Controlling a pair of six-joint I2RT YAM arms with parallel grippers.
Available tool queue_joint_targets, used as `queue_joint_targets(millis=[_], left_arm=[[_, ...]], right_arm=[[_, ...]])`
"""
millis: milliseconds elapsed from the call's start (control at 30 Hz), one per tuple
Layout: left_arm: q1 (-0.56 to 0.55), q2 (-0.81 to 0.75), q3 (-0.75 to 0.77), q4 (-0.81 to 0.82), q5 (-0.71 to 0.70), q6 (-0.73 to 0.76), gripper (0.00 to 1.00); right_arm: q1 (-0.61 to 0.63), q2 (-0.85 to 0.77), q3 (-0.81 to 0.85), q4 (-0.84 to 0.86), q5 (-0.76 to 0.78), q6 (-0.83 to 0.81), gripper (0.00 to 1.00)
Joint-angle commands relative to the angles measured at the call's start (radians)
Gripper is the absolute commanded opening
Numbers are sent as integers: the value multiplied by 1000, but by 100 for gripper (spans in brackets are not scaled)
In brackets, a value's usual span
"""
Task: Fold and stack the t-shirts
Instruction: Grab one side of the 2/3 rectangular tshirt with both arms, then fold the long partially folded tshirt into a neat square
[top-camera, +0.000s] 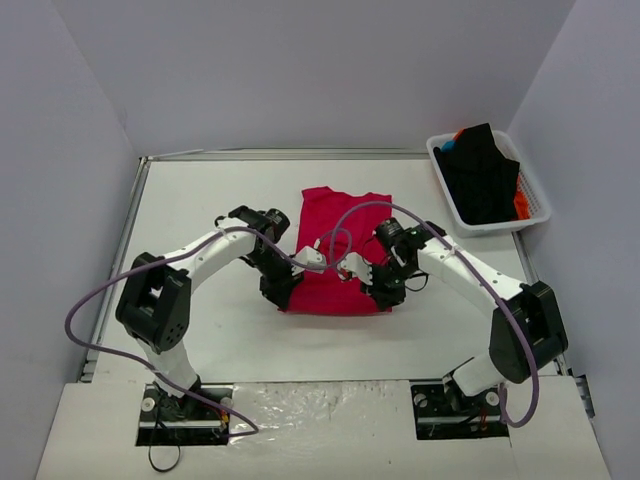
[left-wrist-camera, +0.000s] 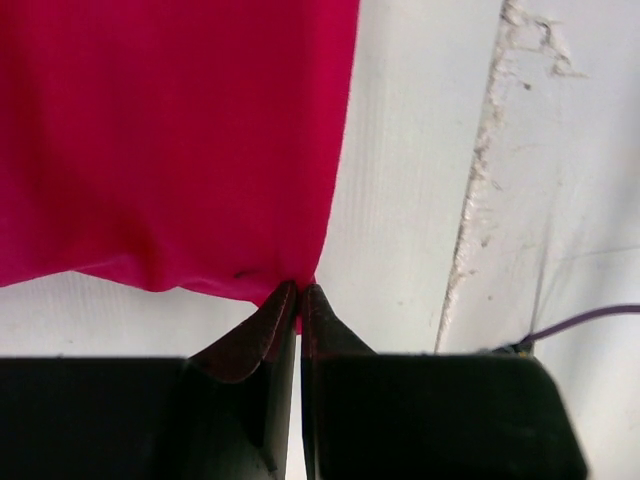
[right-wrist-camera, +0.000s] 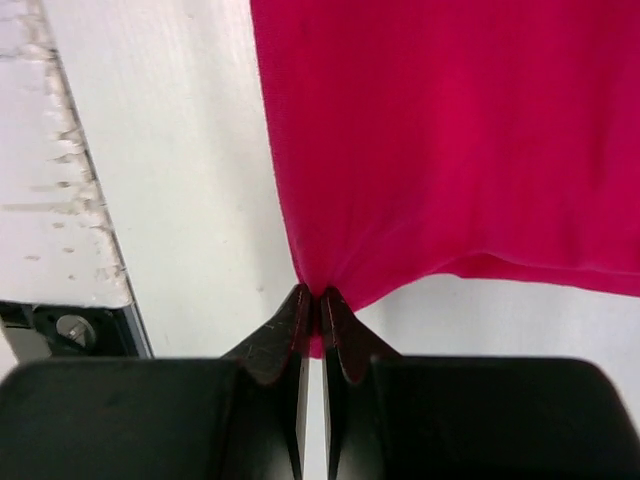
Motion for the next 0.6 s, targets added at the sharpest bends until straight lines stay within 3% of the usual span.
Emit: queue_joint_targets(millis=[0,300,400,567], left_arm=[[-5,-94,10,-186,25,112,2],[-22,-165,66,-367,82,232,2],[-28,-152,100,-413,82,260,2],[-21,-140,141,-358,39,226,2]], right_arm=[[-9,-39,73,-217,-56,-68,0],[-12,-30,157,-423,-131,-197,0],[-16,-3,179,-423,-135,-202,0],[-90,91,264,-423,-131,-271,0]])
